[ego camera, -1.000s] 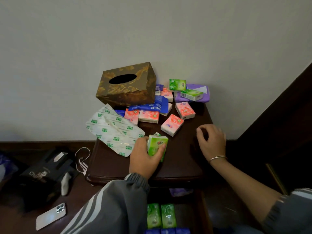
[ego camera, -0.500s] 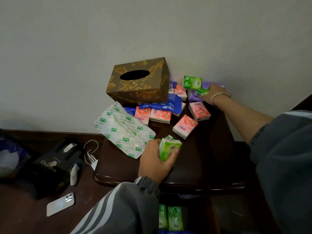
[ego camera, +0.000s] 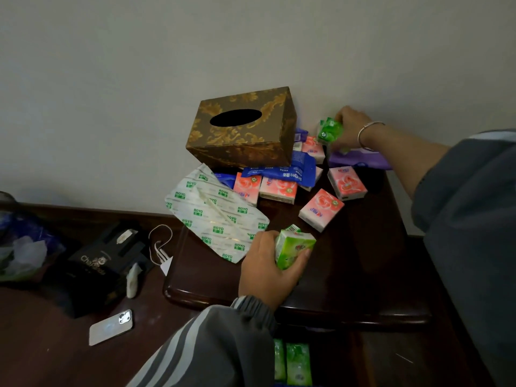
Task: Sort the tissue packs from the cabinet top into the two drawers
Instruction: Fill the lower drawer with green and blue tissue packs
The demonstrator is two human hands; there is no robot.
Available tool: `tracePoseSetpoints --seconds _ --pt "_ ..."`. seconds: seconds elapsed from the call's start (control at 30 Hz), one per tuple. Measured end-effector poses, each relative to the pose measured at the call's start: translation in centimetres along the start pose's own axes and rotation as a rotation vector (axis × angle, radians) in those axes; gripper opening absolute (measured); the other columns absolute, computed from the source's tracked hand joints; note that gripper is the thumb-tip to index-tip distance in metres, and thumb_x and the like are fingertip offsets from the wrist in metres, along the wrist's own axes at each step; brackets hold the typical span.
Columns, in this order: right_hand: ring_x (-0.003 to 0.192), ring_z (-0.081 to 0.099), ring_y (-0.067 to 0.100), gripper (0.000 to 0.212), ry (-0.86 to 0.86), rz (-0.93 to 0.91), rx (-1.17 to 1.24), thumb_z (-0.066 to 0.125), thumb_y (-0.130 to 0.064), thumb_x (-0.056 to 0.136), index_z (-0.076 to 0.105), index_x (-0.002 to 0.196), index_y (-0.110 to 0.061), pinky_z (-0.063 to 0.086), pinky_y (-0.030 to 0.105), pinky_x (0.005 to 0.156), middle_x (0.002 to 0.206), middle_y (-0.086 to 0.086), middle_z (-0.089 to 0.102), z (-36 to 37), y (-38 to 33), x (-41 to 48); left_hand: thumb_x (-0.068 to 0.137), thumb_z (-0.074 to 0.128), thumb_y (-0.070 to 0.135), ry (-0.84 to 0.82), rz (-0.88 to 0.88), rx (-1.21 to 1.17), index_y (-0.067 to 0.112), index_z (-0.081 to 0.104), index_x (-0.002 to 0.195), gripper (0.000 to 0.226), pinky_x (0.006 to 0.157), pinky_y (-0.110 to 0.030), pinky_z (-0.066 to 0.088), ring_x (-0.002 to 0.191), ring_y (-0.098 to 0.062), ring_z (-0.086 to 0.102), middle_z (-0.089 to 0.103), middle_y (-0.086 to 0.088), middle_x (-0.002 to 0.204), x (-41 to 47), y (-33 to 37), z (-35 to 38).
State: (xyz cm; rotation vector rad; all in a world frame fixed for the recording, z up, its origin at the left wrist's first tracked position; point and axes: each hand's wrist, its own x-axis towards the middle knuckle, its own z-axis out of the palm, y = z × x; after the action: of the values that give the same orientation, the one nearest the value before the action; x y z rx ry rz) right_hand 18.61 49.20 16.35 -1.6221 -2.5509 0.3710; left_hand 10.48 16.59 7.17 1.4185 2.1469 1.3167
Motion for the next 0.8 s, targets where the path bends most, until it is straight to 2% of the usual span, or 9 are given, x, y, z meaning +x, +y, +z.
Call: tracePoseSetpoints --seconds 0.07,0.17,0.23,0.33,0.4,0.47,0.57,0.7,0.8 --pt "0.100 0.053 0.032 0.089 -0.071 0.032 0.028 0.089 -0.023 0.052 0.037 0.122 -0.005 0.041 0.034 0.078 0.108 0.015 0.052 -0.1 0.1 0.3 0.072 0.057 0.060 0.009 0.001 -0.006 0.014 0.061 0.096 0.053 0.071 -0.018 0.038 0.083 -0.007 0.051 0.057 0.002 0.088 0.0 -0.1 0.1" --pt "0.099 0.054 0.034 0.093 -0.020 0.035 0.076 0.089 -0.021 0.052 0.032 0.124 -0.006 0.040 0.034 0.077 0.114 0.017 0.053 0.1 0.6 1.0 0.072 0.057 0.060 0.018 0.002 -0.010 0.013 0.061 0.095 0.052 0.071 -0.017 0.038 0.082 -0.007 0.051 0.057 0.002 0.087 0.1 -0.1 0.1" --pt "0.105 0.054 0.036 0.092 0.008 0.039 0.110 0.090 -0.022 0.052 0.037 0.126 -0.007 0.042 0.035 0.080 0.119 0.017 0.054 0.1 0.7 1.2 0.072 0.057 0.059 0.021 0.011 -0.013 0.012 0.061 0.096 0.053 0.071 -0.015 0.037 0.083 -0.007 0.051 0.057 0.002 0.087 0.0 0.0 0.1" --pt "0.097 0.059 0.033 0.071 -0.061 0.024 -0.033 0.088 -0.032 0.052 0.057 0.112 -0.008 0.043 0.031 0.072 0.114 0.018 0.062 -0.2 0.2 0.9 0.072 0.057 0.060 0.014 0.012 -0.009 0.011 0.062 0.097 0.056 0.072 -0.015 0.037 0.083 -0.007 0.051 0.057 0.002 0.088 0.0 0.0 0.0" --pt "0.097 0.060 0.034 0.071 -0.079 0.026 -0.067 0.088 -0.034 0.052 0.058 0.110 -0.007 0.043 0.030 0.071 0.113 0.019 0.062 0.0 0.0 0.8 0.072 0.056 0.060 0.007 0.006 -0.009 0.011 0.061 0.098 0.056 0.071 -0.016 0.037 0.083 -0.006 0.051 0.057 0.002 0.089 0.0 0.0 0.0" --pt "0.103 0.058 0.035 0.079 -0.050 0.033 -0.030 0.089 -0.030 0.054 0.051 0.117 -0.004 0.045 0.034 0.078 0.118 0.021 0.059 0.2 0.0 0.5 0.072 0.057 0.059 0.007 0.016 -0.013 0.010 0.061 0.097 0.054 0.070 -0.013 0.034 0.083 -0.006 0.049 0.057 0.001 0.088 0.0 0.1 0.0" --pt "0.107 0.057 0.032 0.080 0.100 0.027 0.166 0.086 -0.028 0.059 0.043 0.123 -0.006 0.045 0.035 0.084 0.121 0.018 0.058 -1.0 -0.4 -1.7 0.074 0.062 0.055 0.015 0.037 0.005 0.009 0.061 0.094 0.051 0.070 -0.012 0.032 0.083 -0.009 0.052 0.058 -0.002 0.087 0.0 0.1 -0.1" --pt "0.090 0.055 0.015 0.064 0.467 -0.021 0.725 0.085 -0.019 0.061 0.038 0.104 -0.015 0.048 0.023 0.079 0.102 0.003 0.056 -4.6 -0.8 -8.9 0.075 0.066 0.046 0.014 0.063 0.023 0.010 0.060 0.095 0.042 0.072 -0.022 0.039 0.085 -0.022 0.058 0.060 -0.006 0.088 -0.1 -0.1 0.0" --pt "0.086 0.059 0.008 0.059 0.524 -0.097 1.061 0.082 -0.002 0.063 0.040 0.104 -0.009 0.054 0.021 0.072 0.100 0.004 0.057 -6.1 -0.1 -17.7 0.076 0.064 0.050 0.004 0.072 0.022 0.011 0.058 0.099 0.045 0.070 -0.024 0.039 0.086 -0.023 0.059 0.060 -0.006 0.091 -0.3 -0.3 0.0"
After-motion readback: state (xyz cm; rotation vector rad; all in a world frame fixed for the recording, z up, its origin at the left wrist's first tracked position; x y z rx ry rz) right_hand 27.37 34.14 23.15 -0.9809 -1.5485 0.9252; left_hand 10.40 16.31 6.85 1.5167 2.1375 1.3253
